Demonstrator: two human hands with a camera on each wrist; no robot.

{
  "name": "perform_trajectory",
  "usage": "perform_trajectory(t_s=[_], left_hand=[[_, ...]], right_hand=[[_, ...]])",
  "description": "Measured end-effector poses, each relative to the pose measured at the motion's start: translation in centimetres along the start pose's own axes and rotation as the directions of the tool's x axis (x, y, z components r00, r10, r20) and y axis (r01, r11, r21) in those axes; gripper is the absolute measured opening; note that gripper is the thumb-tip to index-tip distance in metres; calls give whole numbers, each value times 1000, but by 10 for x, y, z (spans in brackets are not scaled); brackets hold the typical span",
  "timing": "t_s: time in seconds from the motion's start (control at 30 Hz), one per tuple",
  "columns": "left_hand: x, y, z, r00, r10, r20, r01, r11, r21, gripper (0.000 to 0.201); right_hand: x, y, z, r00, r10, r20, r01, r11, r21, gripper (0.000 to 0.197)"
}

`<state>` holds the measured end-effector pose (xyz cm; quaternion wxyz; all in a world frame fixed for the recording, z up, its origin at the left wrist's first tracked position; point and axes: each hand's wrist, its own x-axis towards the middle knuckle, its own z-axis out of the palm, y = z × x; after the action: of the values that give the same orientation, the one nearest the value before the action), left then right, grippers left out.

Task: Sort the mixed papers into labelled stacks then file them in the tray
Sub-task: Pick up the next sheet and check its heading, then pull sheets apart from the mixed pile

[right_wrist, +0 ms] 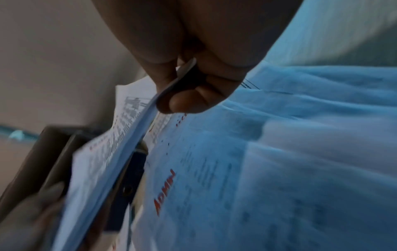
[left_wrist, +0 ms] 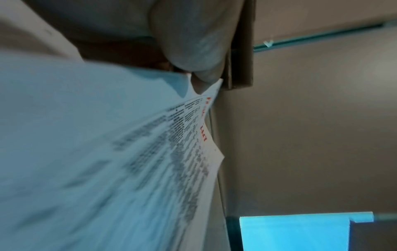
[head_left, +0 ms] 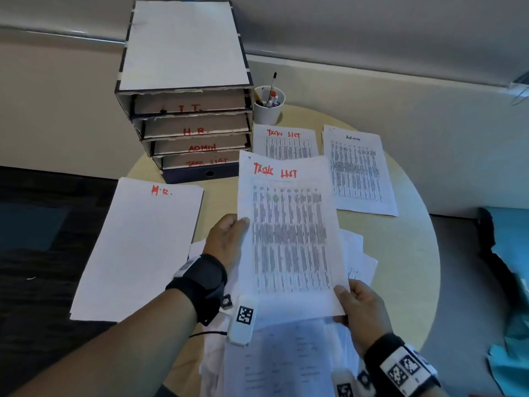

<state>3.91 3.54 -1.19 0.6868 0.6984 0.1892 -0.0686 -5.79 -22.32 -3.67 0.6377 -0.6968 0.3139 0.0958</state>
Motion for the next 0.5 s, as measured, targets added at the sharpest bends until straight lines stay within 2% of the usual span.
perform_trajectory(t_s=[0.07,0.1,0.13,0.17,0.2,0.23,0.27,0.3,0.37,0.5], left_hand=[[-1,-4,-3,998,26,63,-33,991,126,25],[-2,-11,-8,993,31,113,-61,960,273,30],[-4,-20,-13,983,38,178,-117,882,456,39],[-9,-30,-18,966,20,258,-186,747,639,44],[-14,-40,-22,936,-7,353,-285,572,769,45],[-20,-48,-24,898,-62,436,-377,402,834,46],[-25,-57,-26,864,-115,491,-446,277,851,50],[-28,-66,-29,843,-175,509,-473,212,855,59],[-32,-80,-35,825,-246,508,-482,164,861,76],[-33,-90,-37,815,-227,534,-517,133,846,85]], right_hand=[[13,-10,-1,996,85,12,-86,984,154,15],[22,-18,0,994,106,7,-105,972,210,15],[33,-25,0,994,108,-5,-104,967,232,15],[44,-33,2,994,106,-14,-100,967,233,15],[56,-41,5,995,98,-27,-90,974,209,14],[66,-49,8,995,92,-40,-83,981,175,13],[78,-55,11,995,83,-54,-75,988,134,12],[89,-62,15,995,84,-60,-78,992,99,12],[109,-74,23,995,85,-61,-82,996,47,13],[147,-89,34,991,106,-78,-111,992,-67,15]])
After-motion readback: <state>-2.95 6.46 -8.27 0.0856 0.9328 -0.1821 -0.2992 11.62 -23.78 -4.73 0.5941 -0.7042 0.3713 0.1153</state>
